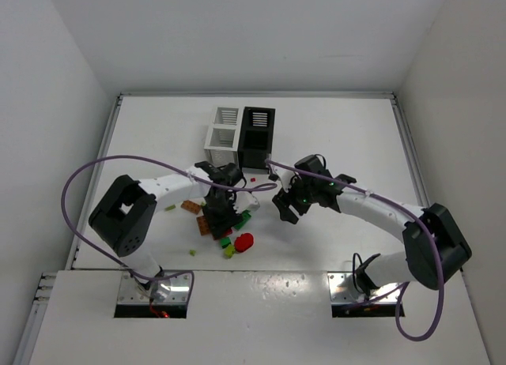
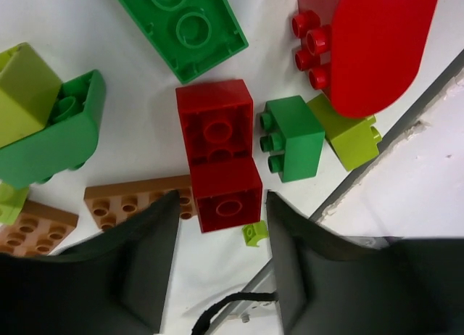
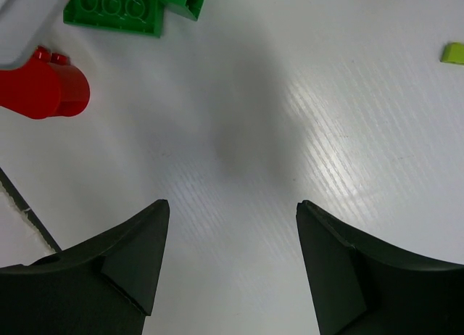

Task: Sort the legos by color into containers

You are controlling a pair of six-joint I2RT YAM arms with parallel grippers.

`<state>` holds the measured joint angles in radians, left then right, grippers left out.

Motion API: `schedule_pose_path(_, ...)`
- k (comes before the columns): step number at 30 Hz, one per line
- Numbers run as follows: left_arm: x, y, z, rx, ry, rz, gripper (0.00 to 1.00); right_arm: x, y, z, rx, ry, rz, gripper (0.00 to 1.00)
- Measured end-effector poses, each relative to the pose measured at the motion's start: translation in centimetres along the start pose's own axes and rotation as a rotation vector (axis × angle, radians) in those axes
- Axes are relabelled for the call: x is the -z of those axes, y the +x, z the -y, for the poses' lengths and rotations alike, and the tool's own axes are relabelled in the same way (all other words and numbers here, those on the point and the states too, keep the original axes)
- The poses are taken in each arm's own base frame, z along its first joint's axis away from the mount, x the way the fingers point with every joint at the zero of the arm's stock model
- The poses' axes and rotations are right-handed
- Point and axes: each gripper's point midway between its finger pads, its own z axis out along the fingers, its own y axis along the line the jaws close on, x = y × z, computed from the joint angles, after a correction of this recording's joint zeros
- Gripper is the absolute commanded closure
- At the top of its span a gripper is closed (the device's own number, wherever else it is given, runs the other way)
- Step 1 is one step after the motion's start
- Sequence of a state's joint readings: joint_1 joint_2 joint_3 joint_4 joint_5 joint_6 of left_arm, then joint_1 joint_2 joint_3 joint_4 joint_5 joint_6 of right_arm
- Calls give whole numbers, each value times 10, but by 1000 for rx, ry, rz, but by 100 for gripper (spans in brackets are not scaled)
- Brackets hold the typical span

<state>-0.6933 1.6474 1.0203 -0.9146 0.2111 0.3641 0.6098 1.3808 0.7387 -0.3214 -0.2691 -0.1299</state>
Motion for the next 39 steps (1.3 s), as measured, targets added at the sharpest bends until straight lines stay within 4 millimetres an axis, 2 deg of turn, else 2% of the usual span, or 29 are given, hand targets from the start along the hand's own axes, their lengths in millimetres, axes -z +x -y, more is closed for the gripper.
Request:
schedule_pose_path(3,-3,-1,0,4,5,-3,61,-1,1,0,-2,-2,-6,29)
schedule_pose_path(4,-4,-1,0,7,5,-1,69,-1,2,0,-4,-1,-6,29)
schedule_pose_path(6,-3,-2,0,9,6,1,77,0,2,2,-7,1,-6,29)
schedule_pose_path(7,-3,-2,0,10,5,3,85,0,2,2,-8,2,-6,29)
schedule_pose_path(9,-3,-3,0,15,6,5,89,-1,2,2,-13,1,-7,29)
schedule_pose_path(12,-3,-7,3,21,23,27,90,-1,0,-1,-40,-20,-1,29)
schedule_pose_path(15,4,-18,9,29,77,108,90,1,-11,-9,-67,-78,35,29)
schedule_pose_path(21,55,-50,30,-43,167,396,90,0,-48,-42,-94,-324,122,23)
schedule_pose_path(23,66,-55,41,-89,204,453,90,-1,-60,-52,-82,-398,139,21)
schedule_pose_path(27,71,-57,57,-138,297,490,92,1,-87,-61,-46,-488,183,21)
schedule_pose_path(31,79,-56,63,-151,373,532,92,5,-105,-67,-12,-546,221,20)
schedule_pose_path(35,89,-57,59,-147,440,580,92,9,-112,-77,43,-599,238,20)
schedule_pose_path(39,95,-52,51,-119,479,626,92,13,-107,-88,71,-652,230,20)
